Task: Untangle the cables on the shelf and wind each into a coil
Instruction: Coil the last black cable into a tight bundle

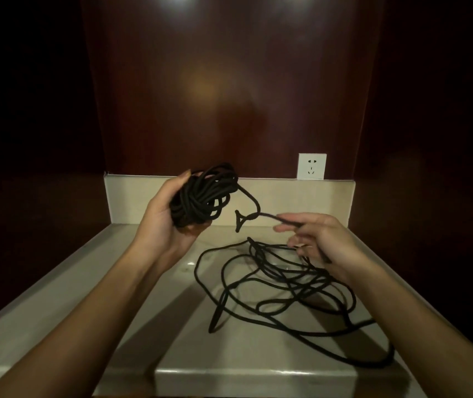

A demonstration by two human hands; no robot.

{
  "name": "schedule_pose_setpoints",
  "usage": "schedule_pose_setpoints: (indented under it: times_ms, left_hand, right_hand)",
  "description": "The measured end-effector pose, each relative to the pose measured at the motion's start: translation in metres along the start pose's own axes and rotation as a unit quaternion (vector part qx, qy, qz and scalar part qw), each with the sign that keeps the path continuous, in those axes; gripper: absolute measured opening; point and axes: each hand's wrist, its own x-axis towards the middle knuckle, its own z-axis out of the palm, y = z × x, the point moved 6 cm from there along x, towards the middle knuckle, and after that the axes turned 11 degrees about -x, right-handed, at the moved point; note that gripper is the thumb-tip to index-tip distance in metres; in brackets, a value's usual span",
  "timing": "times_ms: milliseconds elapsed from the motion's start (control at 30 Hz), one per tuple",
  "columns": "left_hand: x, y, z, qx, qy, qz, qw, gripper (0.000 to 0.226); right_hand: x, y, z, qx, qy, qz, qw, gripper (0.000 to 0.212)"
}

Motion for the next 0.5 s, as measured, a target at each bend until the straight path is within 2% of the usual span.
schedule_pose_setpoints:
  times_ms: [67, 100, 133, 167, 200, 233, 267, 300, 333, 367, 400, 433, 500]
  left_hand:
    - [-0.004, -0.004, 0.006, 0.008, -0.015, -0.014, 1.000, 0.023]
    - [-0.005, -0.008, 0.010, 0.015, -0.019, -0.021, 0.999, 0.026]
    - [-0.007, -0.012, 0.015, 0.017, -0.019, -0.027, 0.999, 0.028]
    - [-0.006, -0.017, 0.020, 0.014, -0.020, -0.030, 0.999, 0.028]
    - [-0.005, -0.023, 0.024, 0.005, -0.021, -0.033, 0.999, 0.026]
    - [-0.003, -0.027, 0.027, -0.005, -0.023, -0.037, 0.999, 0.024]
    - [-0.003, -0.031, 0.032, -0.016, -0.025, -0.044, 0.999, 0.024]
    - [-0.001, -0.033, 0.034, -0.027, -0.029, -0.050, 0.998, 0.026]
    - [-0.002, -0.033, 0.037, -0.042, -0.036, -0.055, 0.997, 0.028]
    - [-0.001, -0.033, 0.038, -0.056, -0.043, -0.055, 0.996, 0.028]
    - [-0.001, -0.032, 0.040, -0.066, -0.051, -0.055, 0.995, 0.024]
    - [-0.001, -0.032, 0.040, -0.074, -0.057, -0.054, 0.994, 0.021]
    - [-0.002, -0.033, 0.042, -0.086, -0.067, -0.058, 0.992, 0.021]
  right_hand:
    - [0.002, 0.003, -0.001, -0.133, 0.000, -0.019, 0.991, 0.047]
    - [0.001, 0.001, 0.003, -0.224, 0.008, -0.054, 0.973, 0.048]
    - [0.000, -0.004, 0.011, -0.345, 0.018, -0.120, 0.931, 0.045]
    - [-0.002, -0.011, 0.023, -0.479, 0.030, -0.205, 0.853, 0.039]
    - [-0.006, -0.014, 0.036, -0.591, 0.053, -0.278, 0.755, 0.035]
    - [-0.009, -0.016, 0.047, -0.662, 0.077, -0.331, 0.668, 0.036]
    - [-0.010, -0.016, 0.057, -0.682, 0.071, -0.350, 0.639, 0.043]
    - [-0.012, -0.017, 0.066, -0.661, 0.047, -0.349, 0.662, 0.051]
    - [-0.016, -0.021, 0.071, -0.586, 0.019, -0.335, 0.737, 0.058]
    - [-0.020, -0.024, 0.073, -0.462, -0.022, -0.305, 0.832, 0.060]
    - [-0.025, -0.025, 0.074, -0.317, -0.057, -0.280, 0.904, 0.058]
    - [-0.032, -0.027, 0.073, -0.185, -0.063, -0.265, 0.944, 0.051]
    - [-0.036, -0.032, 0.071, -0.050, -0.006, -0.244, 0.968, 0.036]
